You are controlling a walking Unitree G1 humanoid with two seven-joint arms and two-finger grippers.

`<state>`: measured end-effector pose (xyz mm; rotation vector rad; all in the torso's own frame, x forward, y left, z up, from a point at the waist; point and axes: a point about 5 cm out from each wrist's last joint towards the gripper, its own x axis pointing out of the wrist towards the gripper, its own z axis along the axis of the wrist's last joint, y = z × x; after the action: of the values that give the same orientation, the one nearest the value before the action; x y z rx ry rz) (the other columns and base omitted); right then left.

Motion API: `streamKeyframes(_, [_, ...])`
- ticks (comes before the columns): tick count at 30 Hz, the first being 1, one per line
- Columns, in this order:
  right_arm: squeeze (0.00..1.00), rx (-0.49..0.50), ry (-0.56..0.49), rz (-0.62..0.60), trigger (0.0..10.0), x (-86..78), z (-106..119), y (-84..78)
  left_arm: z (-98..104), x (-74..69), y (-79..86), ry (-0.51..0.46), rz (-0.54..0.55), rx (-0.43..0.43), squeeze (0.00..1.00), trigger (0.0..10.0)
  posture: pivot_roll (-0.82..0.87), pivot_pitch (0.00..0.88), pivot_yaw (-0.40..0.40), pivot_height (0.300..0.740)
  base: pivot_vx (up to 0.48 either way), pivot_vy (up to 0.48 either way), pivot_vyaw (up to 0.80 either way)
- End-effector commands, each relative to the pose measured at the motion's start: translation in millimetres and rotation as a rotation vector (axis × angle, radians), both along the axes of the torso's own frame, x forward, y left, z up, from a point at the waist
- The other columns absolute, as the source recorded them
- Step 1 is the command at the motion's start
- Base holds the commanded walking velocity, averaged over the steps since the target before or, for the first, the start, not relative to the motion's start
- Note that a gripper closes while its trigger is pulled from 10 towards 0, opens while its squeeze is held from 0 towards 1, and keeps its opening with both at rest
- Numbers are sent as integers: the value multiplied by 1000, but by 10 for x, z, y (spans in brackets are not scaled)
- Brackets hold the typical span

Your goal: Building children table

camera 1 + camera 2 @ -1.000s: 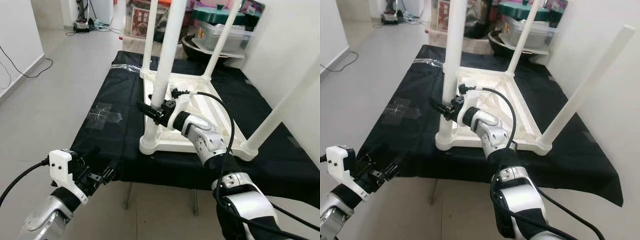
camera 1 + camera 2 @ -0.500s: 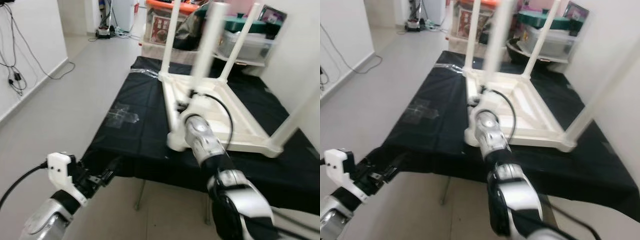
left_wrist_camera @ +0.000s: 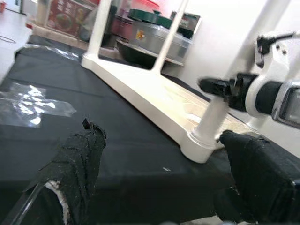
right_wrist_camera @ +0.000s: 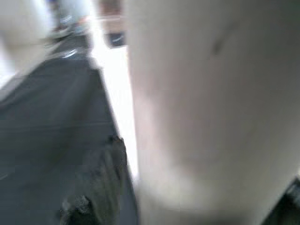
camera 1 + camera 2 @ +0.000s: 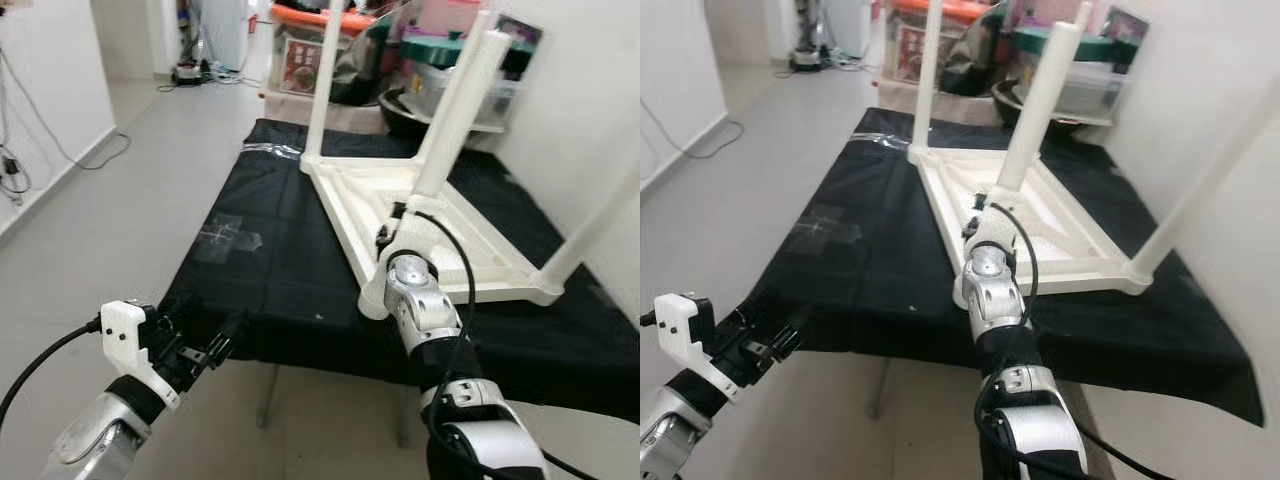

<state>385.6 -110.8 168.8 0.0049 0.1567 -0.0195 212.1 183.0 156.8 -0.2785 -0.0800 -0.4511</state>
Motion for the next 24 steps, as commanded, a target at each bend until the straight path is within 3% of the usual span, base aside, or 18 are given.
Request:
streamKeyframes(1, [1000, 16, -39, 66, 10000, 35, 105, 72, -24, 8, -21, 4, -1, -13, 0, 10000, 177, 0, -181, 740, 0, 0, 0])
streamKeyframes(2, [0, 61, -103, 191, 10000, 91, 270, 133, -25, 8, -21, 4, -3, -13, 0, 10000, 177, 0, -181, 740, 0, 0, 0])
streamKeyframes(3, [0, 61, -103, 191, 10000, 91, 270, 133, -25, 8, -21, 4, -3, -13, 0, 10000, 177, 0, -181, 740, 0, 0, 0])
streamKeyframes(4, [0, 90, -180, 355, 10000, 98, 434, 219, -27, 12, -22, 5, -6, -13, 0, 10000, 173, 0, -175, 740, 0, 0, 0])
streamKeyframes(5, [0, 90, -180, 355, 10000, 98, 434, 219, -27, 12, -22, 5, -6, -13, 0, 10000, 173, 0, -175, 740, 0, 0, 0])
streamKeyframes(6, [0, 102, -235, 556, 10000, 52, 516, 310, -28, 16, -24, 5, -11, -13, 0, 10000, 176, 0, -176, 740, 0, 0, 0])
streamKeyframes(8, [0, 102, -235, 556, 10000, 52, 516, 310, -28, 16, -24, 5, -11, -13, 0, 10000, 176, 0, -176, 740, 0, 0, 0])
streamKeyframes(9, [0, 108, -255, 720, 10000, -16, 523, 386, -29, 21, -26, 6, -14, -13, 0, 10000, 179, 0, -179, 740, 0, 0, 0])
streamKeyframes(10, [0, 108, -255, 720, 10000, -16, 523, 386, -29, 21, -26, 6, -14, -13, 0, 10000, 179, 0, -179, 740, 0, 0, 0])
streamKeyframes(11, [0, 92, -239, 824, 10000, -90, 438, 478, -32, 25, -28, 6, -15, -13, 0, 10000, 188, 0, -184, 740, 0, 0, 0])
streamKeyframes(15, [0, 36, -182, 803, 9765, -91, 276, 568, -35, 26, -32, 7, -14, -12, 0, 10000, 204, 0, -196, 740, 0, 0, 0])
streamKeyframes(16, [0, -5, -139, 764, 6706, -86, 155, 644, -38, 25, -34, 7, -10, -11, 0, 10000, 207, 0, -198, 740, 0, 0, 0])
streamKeyframes(17, [0, -5, -139, 764, 6706, -86, 155, 644, -38, 25, -34, 7, -10, -11, 0, 10000, 207, 0, -198, 740, 0, 0, 0])
streamKeyframes(18, [0, -8, -108, 723, 902, -73, 88, 694, -42, 18, -35, 7, -7, -9, 0, 10000, 217, 0, -203, 740, 0, 0, 0])
streamKeyframes(20, [0, -8, -108, 723, 902, -73, 88, 694, -42, 18, -35, 7, -7, -9, 0, 10000, 217, 0, -203, 740, 0, 0, 0])
streamKeyframes(21, [0, 4, -92, 651, 0, -31, 73, 690, -44, 11, -35, 7, -5, -8, 0, 10000, 216, 0, -202, 740, 0, 0, 0])
streamKeyframes(23, [0, -31, -1, 338, 0, 99, 24, 470, -43, -2, -38, 8, -8, -11, 0, 10000, 210, 0, -200, 740, 0, 0, 0])
streamKeyframes(24, [0, -31, -1, 338, 0, 99, 24, 470, -43, -2, -38, 8, -8, -11, 0, 10000, 210, 0, -200, 740, 0, 0, 0])
